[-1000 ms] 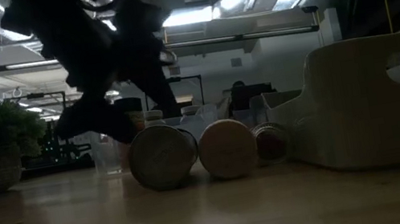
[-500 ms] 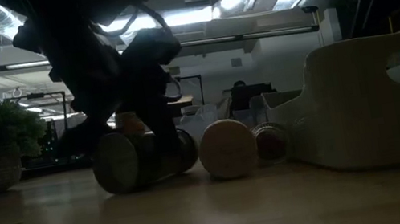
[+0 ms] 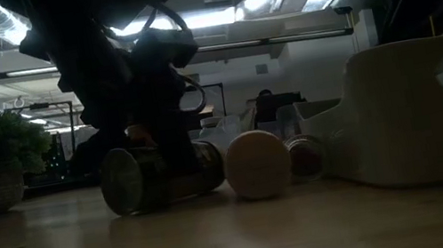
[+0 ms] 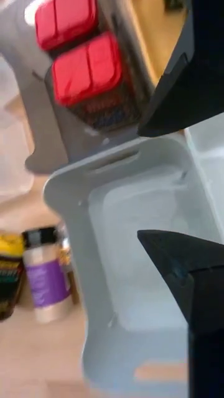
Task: Sort spices by type
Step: Put the yellow seasoning bottle into the white bin
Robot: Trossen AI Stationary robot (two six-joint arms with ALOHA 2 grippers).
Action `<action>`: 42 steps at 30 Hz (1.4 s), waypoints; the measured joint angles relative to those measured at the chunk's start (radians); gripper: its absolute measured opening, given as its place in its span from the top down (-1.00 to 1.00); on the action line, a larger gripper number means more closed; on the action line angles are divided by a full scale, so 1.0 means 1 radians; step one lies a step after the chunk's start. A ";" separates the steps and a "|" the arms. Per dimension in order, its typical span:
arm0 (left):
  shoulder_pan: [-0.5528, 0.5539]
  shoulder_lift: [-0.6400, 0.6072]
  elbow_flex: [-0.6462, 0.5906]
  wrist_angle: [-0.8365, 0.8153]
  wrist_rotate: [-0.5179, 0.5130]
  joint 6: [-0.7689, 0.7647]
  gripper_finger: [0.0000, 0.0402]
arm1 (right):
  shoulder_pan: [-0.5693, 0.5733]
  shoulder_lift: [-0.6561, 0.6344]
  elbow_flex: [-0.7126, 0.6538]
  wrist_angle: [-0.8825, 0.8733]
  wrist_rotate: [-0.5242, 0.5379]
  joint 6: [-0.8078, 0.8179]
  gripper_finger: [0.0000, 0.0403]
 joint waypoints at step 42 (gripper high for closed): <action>-0.001 -0.141 -0.003 0.362 -0.100 0.480 0.03 | -0.001 0.000 -0.011 0.257 -0.124 0.076 -0.28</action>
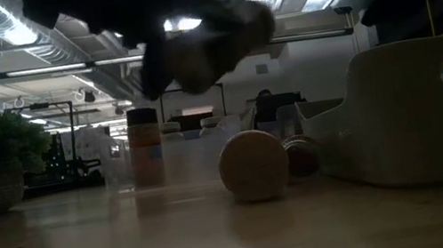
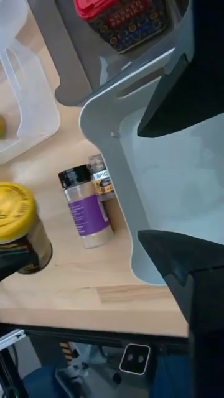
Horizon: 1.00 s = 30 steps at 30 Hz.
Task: Sort spices by type
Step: Put the yellow seasoning bottle into the white bin
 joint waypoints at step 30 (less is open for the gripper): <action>0.000 0.000 0.000 0.261 -0.170 0.474 0.03 | -0.001 0.027 0.001 0.319 0.162 -0.256 -0.28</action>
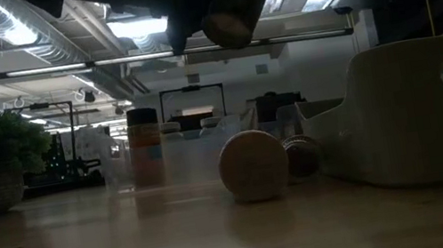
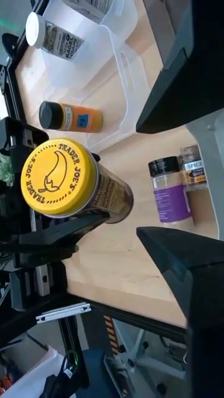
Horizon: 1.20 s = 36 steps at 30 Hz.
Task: Sort spices by type
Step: Put the yellow seasoning bottle into the white bin
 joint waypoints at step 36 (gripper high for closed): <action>-0.015 0.000 0.000 0.244 -0.038 0.301 0.03 | -0.120 0.097 0.000 0.418 -0.111 -0.306 -0.28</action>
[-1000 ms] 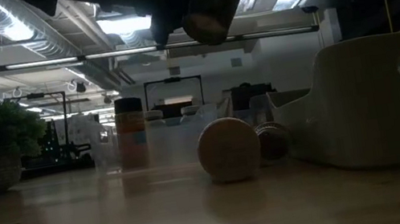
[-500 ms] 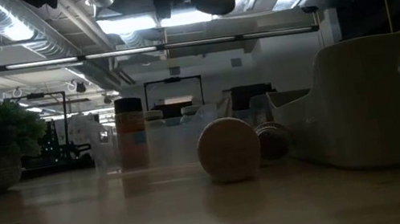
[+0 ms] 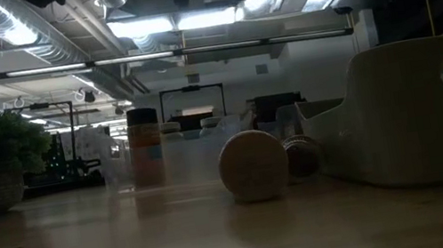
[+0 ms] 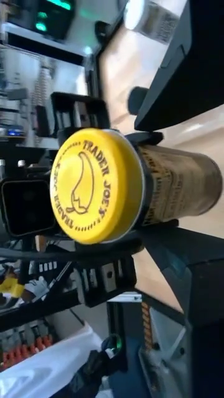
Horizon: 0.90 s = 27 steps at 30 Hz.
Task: Sort spices by type
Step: Put the yellow seasoning bottle into the white bin
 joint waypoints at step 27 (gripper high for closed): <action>-0.010 0.000 -0.002 -0.023 0.003 -0.009 -0.03 | -0.071 0.115 0.005 0.217 -0.234 -0.136 -0.07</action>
